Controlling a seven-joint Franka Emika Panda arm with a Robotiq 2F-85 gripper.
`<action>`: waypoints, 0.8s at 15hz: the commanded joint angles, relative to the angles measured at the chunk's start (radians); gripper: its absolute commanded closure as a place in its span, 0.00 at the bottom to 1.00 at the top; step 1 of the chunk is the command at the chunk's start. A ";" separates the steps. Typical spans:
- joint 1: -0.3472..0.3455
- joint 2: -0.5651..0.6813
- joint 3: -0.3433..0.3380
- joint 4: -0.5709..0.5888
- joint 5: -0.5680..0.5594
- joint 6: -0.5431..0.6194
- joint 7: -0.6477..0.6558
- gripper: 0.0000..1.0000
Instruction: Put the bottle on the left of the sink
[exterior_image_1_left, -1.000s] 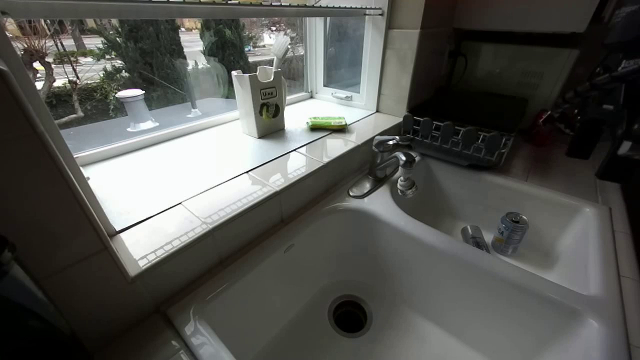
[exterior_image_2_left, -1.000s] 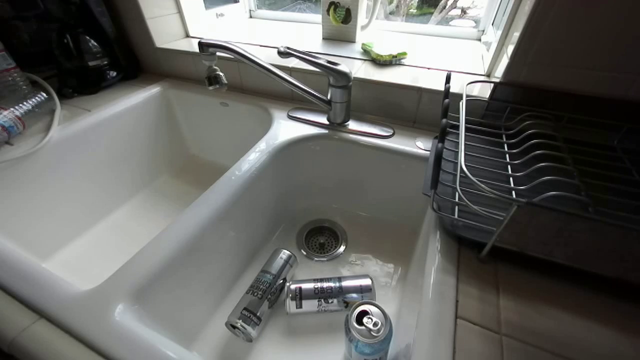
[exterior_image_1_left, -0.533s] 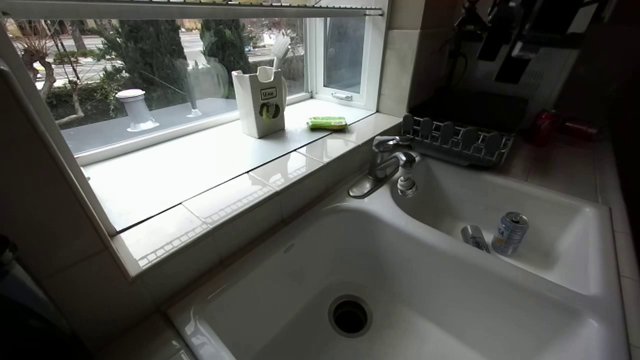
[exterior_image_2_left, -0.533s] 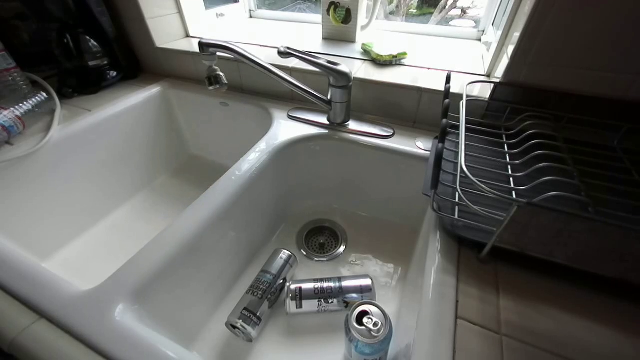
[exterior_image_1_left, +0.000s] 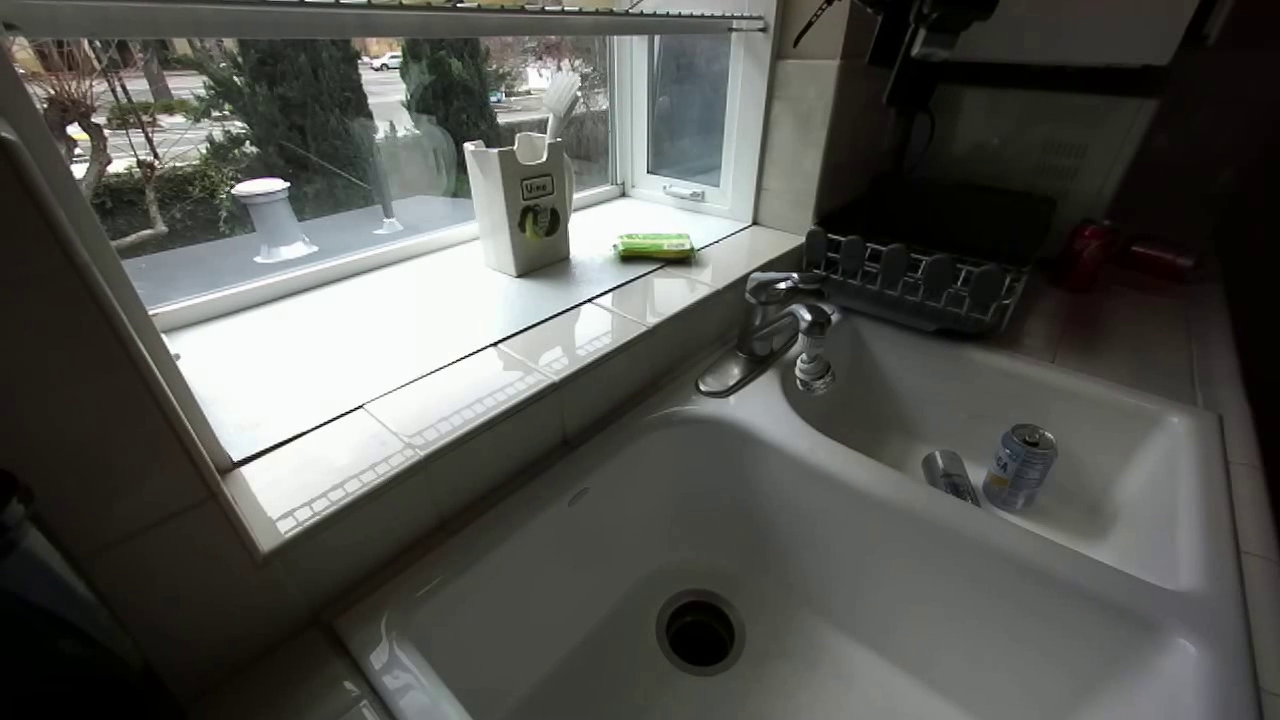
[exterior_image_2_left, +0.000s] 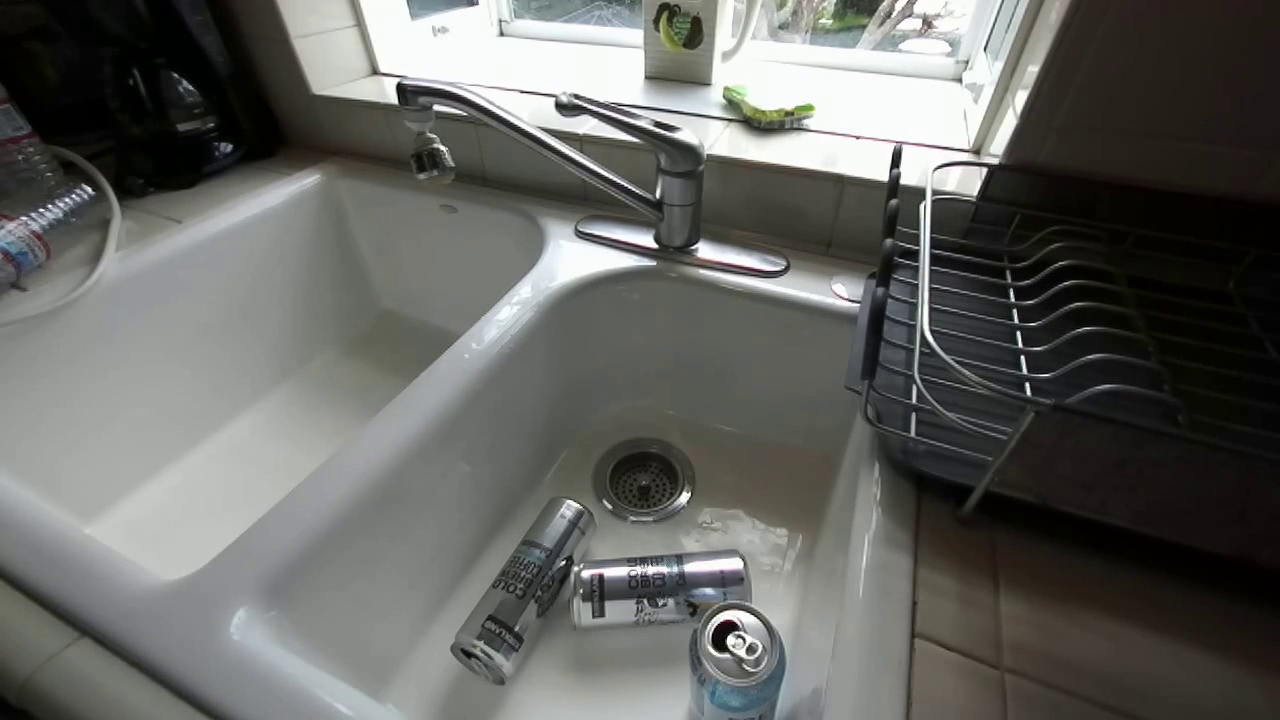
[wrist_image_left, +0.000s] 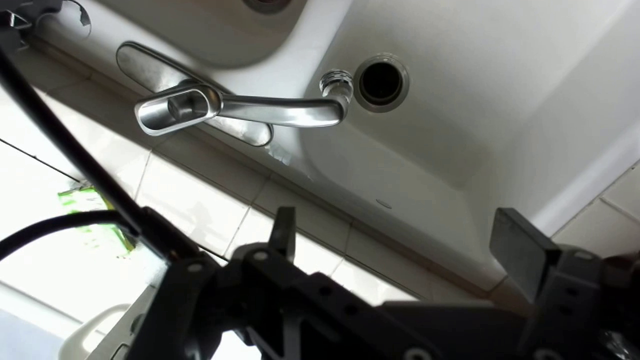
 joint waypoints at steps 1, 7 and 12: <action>0.006 0.003 -0.004 0.006 -0.002 -0.004 0.002 0.00; 0.000 0.060 -0.011 0.064 0.002 0.147 0.007 0.00; -0.020 0.141 -0.018 0.136 -0.011 0.416 0.059 0.00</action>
